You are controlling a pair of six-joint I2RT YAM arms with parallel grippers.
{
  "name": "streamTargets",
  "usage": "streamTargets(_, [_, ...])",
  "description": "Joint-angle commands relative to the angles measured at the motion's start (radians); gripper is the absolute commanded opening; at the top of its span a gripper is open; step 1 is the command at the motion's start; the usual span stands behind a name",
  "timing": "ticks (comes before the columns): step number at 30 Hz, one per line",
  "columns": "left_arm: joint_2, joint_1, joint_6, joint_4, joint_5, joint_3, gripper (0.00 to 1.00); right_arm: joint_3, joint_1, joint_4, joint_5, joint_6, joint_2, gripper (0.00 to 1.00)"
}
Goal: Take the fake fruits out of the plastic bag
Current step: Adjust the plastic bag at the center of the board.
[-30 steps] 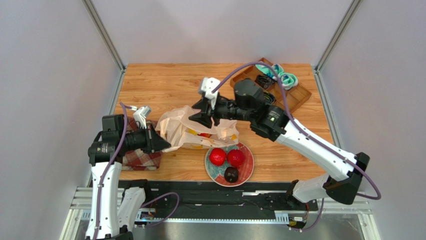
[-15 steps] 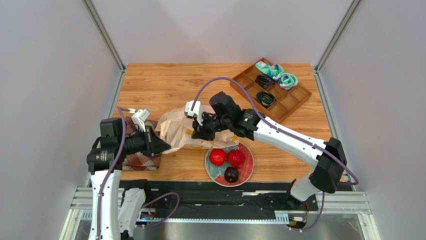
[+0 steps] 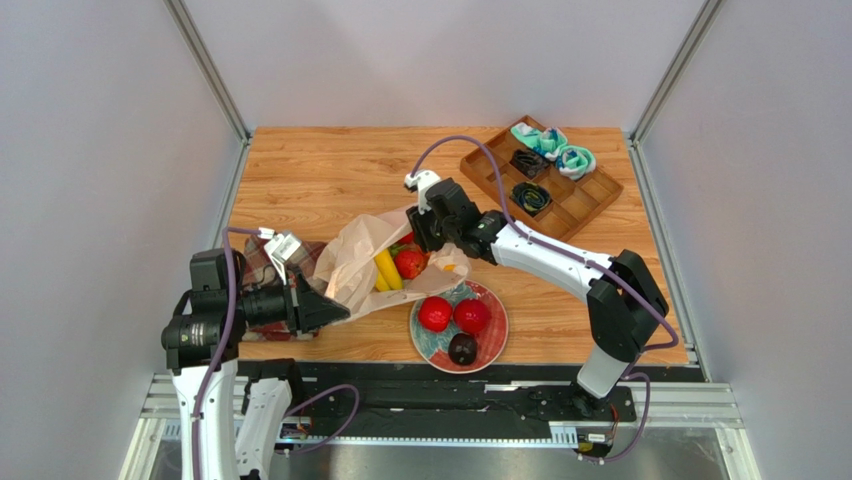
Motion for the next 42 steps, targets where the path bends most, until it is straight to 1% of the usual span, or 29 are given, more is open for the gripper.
streamTargets(1, [-0.048,-0.008,0.072,-0.082,0.088,-0.030,0.00,0.031,0.001,0.059,0.064,0.150,-0.029,0.46])
streamTargets(2, [-0.048,-0.008,0.072,-0.079,0.074,-0.036,0.00,0.017,0.026,0.068,0.068,0.150,-0.031,0.52])
streamTargets(5, [-0.059,-0.008,0.066,-0.060,0.059,-0.056,0.00,-0.025,0.057,0.074,0.068,0.163,-0.031,0.62])
streamTargets(8, [-0.071,-0.010,0.075,-0.057,0.068,-0.059,0.00,-0.048,0.069,0.070,0.079,0.198,-0.011,0.67])
streamTargets(11, [-0.056,-0.020,0.138,-0.105,0.110,-0.017,0.00,-0.051,0.081,0.076,0.080,0.213,0.012,0.72])
streamTargets(12, [-0.053,-0.022,0.153,-0.144,0.123,-0.001,0.00,-0.049,0.087,0.079,0.085,0.210,0.017,0.73])
streamTargets(13, [-0.050,-0.022,0.201,-0.171,0.131,0.016,0.00,-0.051,0.093,0.088,0.084,0.206,0.024,0.74])
streamTargets(14, [-0.044,-0.023,0.224,-0.216,0.140,0.043,0.00,-0.051,0.119,0.099,0.096,0.187,0.028,0.74])
streamTargets(15, [-0.041,-0.023,0.233,-0.226,0.131,0.048,0.00,-0.058,0.139,0.112,0.111,0.174,0.026,0.75])
streamTargets(16, [-0.039,-0.023,0.221,-0.222,0.123,0.042,0.00,-0.068,0.162,0.123,0.117,0.160,0.023,0.75])
streamTargets(17, [-0.042,-0.023,0.198,-0.184,0.108,0.016,0.00,-0.074,0.216,0.126,0.099,0.131,0.021,0.76])
streamTargets(20, [-0.050,-0.025,0.101,-0.088,0.065,-0.041,0.00,-0.085,0.290,0.135,0.100,0.109,0.041,0.76])
streamTargets(22, [-0.048,-0.023,0.080,-0.073,0.036,-0.050,0.00,-0.074,0.304,0.143,0.103,0.098,0.069,0.76])
streamTargets(24, [-0.048,-0.025,0.084,-0.080,0.011,-0.055,0.00,-0.080,0.320,0.152,0.155,0.063,0.081,0.76])
streamTargets(26, [-0.053,-0.028,0.071,-0.065,-0.020,-0.059,0.00,-0.082,0.368,0.148,0.203,0.034,0.086,0.75])
streamTargets(28, [-0.053,-0.034,0.061,-0.053,-0.014,-0.068,0.00,-0.057,0.370,0.146,0.194,0.038,0.101,0.75])
streamTargets(30, [-0.056,-0.037,0.043,-0.030,-0.021,-0.085,0.00,-0.031,0.357,0.155,0.218,0.022,0.123,0.75])
streamTargets(35, [-0.062,-0.045,0.055,-0.033,-0.020,-0.087,0.00,0.052,0.285,0.125,0.266,-0.009,0.127,0.73])
streamTargets(42, [-0.056,-0.043,0.070,-0.037,-0.015,-0.078,0.00,0.046,0.181,-0.006,0.248,0.120,0.101,0.72])
